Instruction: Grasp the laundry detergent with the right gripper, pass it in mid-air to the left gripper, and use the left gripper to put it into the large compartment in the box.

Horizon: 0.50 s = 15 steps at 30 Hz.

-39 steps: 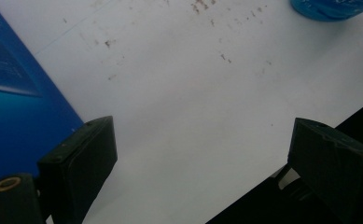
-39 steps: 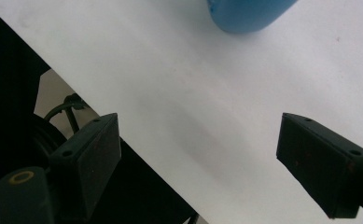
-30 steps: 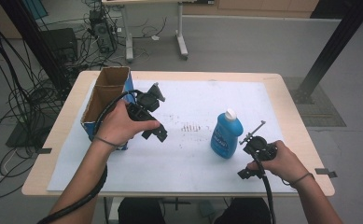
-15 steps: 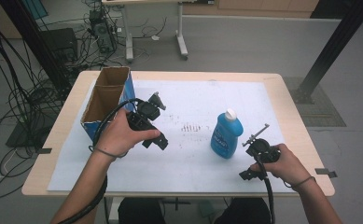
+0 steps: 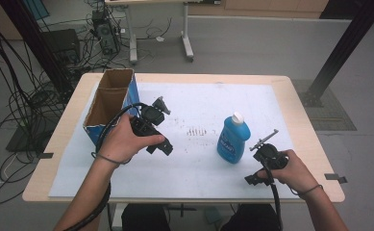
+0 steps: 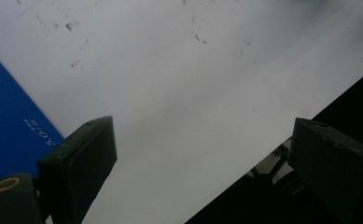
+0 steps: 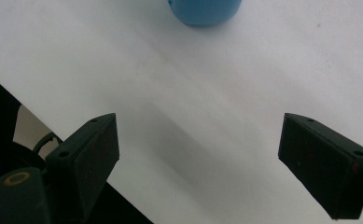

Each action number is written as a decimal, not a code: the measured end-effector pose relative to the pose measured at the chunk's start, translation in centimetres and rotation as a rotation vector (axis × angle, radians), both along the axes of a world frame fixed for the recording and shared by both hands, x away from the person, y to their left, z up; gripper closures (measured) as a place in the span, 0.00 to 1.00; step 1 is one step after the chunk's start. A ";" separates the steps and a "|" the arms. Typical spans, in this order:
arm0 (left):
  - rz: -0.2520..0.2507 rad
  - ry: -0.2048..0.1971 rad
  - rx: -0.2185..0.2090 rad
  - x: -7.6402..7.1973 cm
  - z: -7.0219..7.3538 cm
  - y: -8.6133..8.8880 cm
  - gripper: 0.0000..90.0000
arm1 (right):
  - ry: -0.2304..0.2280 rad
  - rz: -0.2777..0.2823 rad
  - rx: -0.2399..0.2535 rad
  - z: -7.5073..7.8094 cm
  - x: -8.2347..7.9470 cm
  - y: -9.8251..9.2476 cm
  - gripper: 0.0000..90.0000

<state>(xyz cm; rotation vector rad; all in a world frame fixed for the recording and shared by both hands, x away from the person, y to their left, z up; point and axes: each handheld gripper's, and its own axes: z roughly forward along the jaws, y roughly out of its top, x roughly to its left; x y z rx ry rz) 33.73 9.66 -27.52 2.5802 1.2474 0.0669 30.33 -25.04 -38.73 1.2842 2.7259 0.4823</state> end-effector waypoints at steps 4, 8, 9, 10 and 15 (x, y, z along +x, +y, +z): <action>0.004 0.002 0.000 0.0 -0.1 0.0 0.09 | -0.023 -0.001 0.017 -0.2 0.0 0.1 0.13; 0.006 0.000 0.001 0.0 -0.1 0.0 0.09 | -0.050 0.005 0.034 -0.4 0.0 0.1 0.13; 0.005 0.000 0.000 0.0 -0.1 -0.1 0.09 | -0.063 0.002 0.046 -0.5 0.0 0.1 0.13; 0.005 0.001 0.000 0.0 -0.1 -0.1 0.09 | -0.065 -0.001 0.050 -0.6 0.0 0.1 0.13; 0.003 0.001 0.001 0.0 -0.1 -0.1 0.09 | -0.089 -0.001 0.076 -1.2 -0.1 0.0 0.13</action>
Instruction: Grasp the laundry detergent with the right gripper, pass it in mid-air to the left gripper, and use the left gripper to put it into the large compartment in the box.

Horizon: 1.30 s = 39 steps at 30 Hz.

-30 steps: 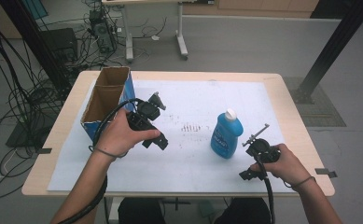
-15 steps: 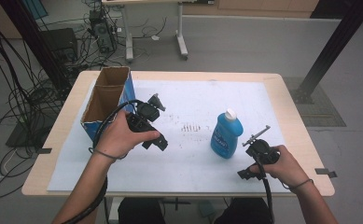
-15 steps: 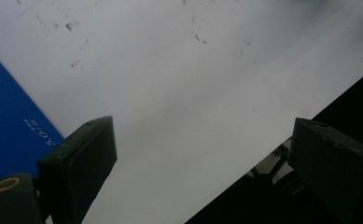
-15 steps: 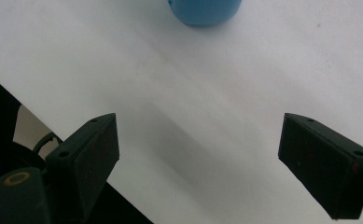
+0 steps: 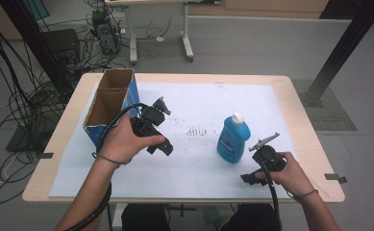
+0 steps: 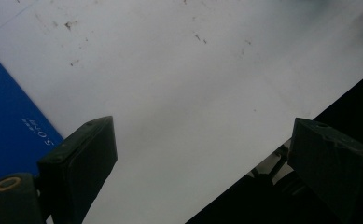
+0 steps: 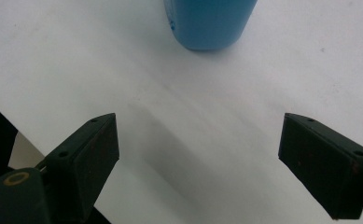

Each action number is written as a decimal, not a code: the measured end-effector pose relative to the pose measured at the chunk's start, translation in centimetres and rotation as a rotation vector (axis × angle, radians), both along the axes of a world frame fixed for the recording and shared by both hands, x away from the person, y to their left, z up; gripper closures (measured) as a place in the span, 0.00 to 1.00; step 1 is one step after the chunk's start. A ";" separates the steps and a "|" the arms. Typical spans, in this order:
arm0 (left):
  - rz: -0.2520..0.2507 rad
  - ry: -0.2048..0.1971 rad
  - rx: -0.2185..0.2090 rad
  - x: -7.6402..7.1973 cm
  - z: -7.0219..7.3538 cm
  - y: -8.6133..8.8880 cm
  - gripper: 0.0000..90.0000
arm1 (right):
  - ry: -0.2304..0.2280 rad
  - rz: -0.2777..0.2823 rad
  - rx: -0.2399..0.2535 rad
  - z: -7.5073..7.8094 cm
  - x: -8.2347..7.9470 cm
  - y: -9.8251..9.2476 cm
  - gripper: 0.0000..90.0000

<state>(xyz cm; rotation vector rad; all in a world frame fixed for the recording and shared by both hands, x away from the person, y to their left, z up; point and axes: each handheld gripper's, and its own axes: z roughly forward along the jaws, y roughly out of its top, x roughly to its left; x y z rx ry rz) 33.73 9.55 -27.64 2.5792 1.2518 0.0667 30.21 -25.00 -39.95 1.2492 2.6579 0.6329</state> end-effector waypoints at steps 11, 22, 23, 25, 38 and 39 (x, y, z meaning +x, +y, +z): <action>0.010 -0.003 -0.009 0.0 0.0 0.3 0.09 | -0.078 -0.015 0.083 -0.9 -0.4 -0.4 0.13; 0.014 -0.005 -0.022 -0.1 0.0 0.4 0.09 | -0.174 -0.025 0.151 -1.5 -0.7 -0.3 0.13; 0.014 -0.005 -0.022 -0.1 0.0 0.4 0.09 | -0.174 -0.025 0.151 -1.5 -0.7 -0.3 0.13; 0.014 -0.004 -0.022 -0.2 0.0 0.4 0.09 | -0.201 -0.035 0.165 -1.8 -0.8 -0.3 0.12; 0.020 -0.002 -0.021 -0.3 -0.1 0.5 0.09 | -0.282 -0.042 0.240 -2.3 -1.0 -0.1 0.12; 0.022 -0.003 -0.022 -0.3 0.0 0.5 0.09 | -0.300 -0.050 0.246 -2.4 -0.9 -0.1 0.13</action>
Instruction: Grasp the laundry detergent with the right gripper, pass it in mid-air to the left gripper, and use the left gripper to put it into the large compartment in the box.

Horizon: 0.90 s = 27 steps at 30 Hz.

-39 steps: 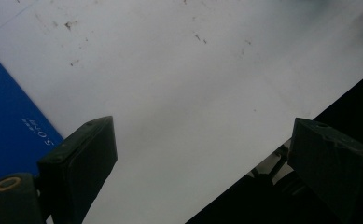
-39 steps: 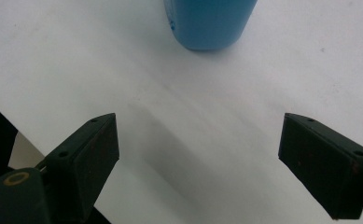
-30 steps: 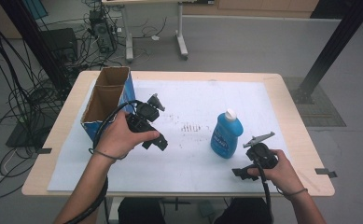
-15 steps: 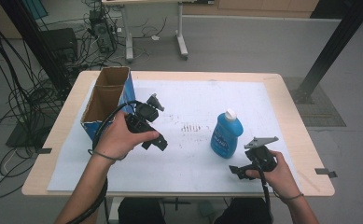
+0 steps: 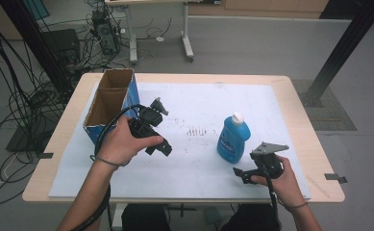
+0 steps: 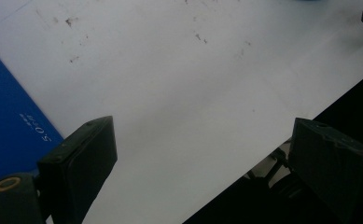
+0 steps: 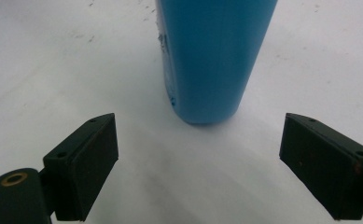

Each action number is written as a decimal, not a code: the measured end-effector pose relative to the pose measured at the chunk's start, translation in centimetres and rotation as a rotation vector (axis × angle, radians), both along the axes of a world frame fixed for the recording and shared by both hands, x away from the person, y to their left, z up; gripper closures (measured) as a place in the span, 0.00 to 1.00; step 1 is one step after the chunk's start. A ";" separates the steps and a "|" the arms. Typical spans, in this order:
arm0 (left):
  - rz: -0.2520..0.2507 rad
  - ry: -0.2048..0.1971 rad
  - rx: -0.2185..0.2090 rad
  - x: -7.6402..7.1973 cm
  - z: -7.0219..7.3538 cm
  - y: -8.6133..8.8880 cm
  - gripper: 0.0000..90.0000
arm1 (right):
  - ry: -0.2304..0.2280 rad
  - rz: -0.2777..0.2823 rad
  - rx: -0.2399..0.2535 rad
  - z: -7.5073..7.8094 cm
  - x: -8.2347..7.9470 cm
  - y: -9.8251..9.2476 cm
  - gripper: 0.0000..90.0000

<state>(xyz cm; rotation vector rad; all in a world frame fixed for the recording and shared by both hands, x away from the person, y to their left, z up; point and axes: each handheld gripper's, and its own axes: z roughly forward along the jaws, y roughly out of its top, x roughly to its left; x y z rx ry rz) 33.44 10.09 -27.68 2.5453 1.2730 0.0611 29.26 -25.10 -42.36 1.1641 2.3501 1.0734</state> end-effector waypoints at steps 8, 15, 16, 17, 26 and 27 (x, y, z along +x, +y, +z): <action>0.005 -0.002 -0.004 -0.1 0.1 0.1 0.09 | -0.056 -0.014 0.052 -0.1 0.1 -0.1 0.13; 0.007 -0.001 -0.004 -0.1 0.2 0.1 0.09 | -0.127 -0.028 0.118 -0.2 0.1 -0.1 0.13; 0.006 0.000 -0.006 -0.2 0.2 0.1 0.09 | -0.134 -0.031 0.121 -0.2 0.1 -0.2 0.13; 0.006 -0.001 -0.005 -0.2 0.2 0.1 0.09 | -0.141 -0.031 0.131 -0.2 0.0 -0.2 0.13; 0.006 -0.004 -0.006 -0.3 0.3 0.1 0.09 | -0.183 -0.042 0.171 -0.4 -0.1 -0.1 0.14; 0.009 -0.005 -0.008 -0.3 0.4 0.2 0.09 | -0.186 -0.040 0.176 -0.5 -0.1 -0.1 0.14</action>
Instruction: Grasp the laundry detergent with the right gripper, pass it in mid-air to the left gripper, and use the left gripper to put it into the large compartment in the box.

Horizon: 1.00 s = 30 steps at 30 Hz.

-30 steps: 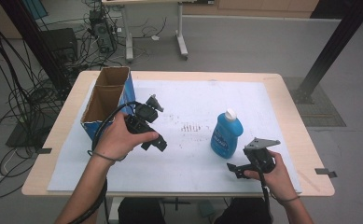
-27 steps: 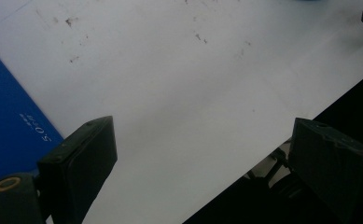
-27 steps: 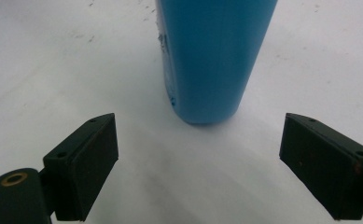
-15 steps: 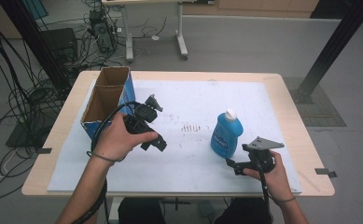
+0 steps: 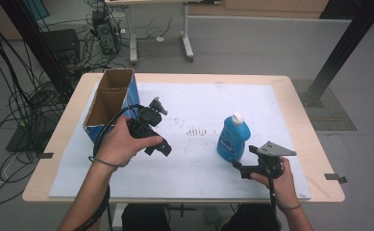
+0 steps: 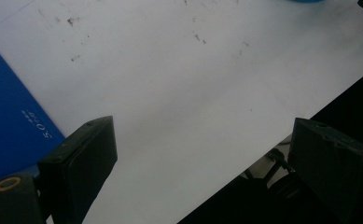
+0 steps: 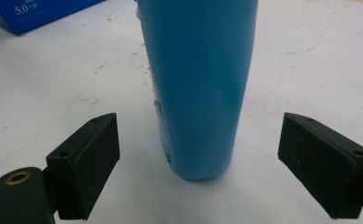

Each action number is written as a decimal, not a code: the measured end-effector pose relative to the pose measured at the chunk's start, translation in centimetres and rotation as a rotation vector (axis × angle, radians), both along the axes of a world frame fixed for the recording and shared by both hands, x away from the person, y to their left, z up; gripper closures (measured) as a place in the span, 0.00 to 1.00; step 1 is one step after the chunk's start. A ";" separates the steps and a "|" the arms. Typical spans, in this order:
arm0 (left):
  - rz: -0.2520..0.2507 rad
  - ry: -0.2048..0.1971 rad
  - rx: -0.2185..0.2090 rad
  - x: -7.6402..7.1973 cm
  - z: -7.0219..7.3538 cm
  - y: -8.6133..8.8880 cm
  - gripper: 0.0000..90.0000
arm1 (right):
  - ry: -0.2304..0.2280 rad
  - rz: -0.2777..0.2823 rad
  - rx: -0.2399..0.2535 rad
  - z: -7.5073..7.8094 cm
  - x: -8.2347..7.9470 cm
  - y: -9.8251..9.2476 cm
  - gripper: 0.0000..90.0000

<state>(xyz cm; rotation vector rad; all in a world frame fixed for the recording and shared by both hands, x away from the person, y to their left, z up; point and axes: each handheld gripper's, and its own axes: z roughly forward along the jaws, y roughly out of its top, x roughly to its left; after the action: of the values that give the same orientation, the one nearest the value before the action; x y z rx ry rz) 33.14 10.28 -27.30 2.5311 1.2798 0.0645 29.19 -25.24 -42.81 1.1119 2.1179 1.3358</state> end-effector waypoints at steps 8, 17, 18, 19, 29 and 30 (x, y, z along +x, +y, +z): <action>0.000 -0.005 0.002 -0.1 0.1 0.1 0.09 | -0.026 -0.003 0.014 0.0 0.0 0.2 0.15; 0.001 -0.003 0.000 -0.2 0.1 0.1 0.09 | -0.038 -0.006 0.009 -0.1 0.2 0.7 0.13; 0.000 -0.003 0.003 -0.2 0.1 0.1 0.09 | -0.041 -0.004 0.009 -0.1 0.2 0.8 0.13; 0.001 -0.002 0.002 -0.2 0.1 0.1 0.09 | -0.043 -0.002 0.009 -0.2 0.2 0.9 0.13; 0.002 -0.002 0.002 -0.1 0.2 0.3 0.09 | -0.064 -0.006 0.013 -0.3 0.9 1.4 0.13; 0.003 -0.003 0.002 -0.1 0.2 0.3 0.09 | -0.066 -0.005 0.013 -0.3 1.0 1.5 0.13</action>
<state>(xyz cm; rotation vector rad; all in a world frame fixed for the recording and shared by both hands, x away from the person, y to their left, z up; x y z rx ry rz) 33.06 10.56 -27.11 2.5296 1.2828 0.0697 30.19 -23.78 -43.10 1.0623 2.0608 1.3674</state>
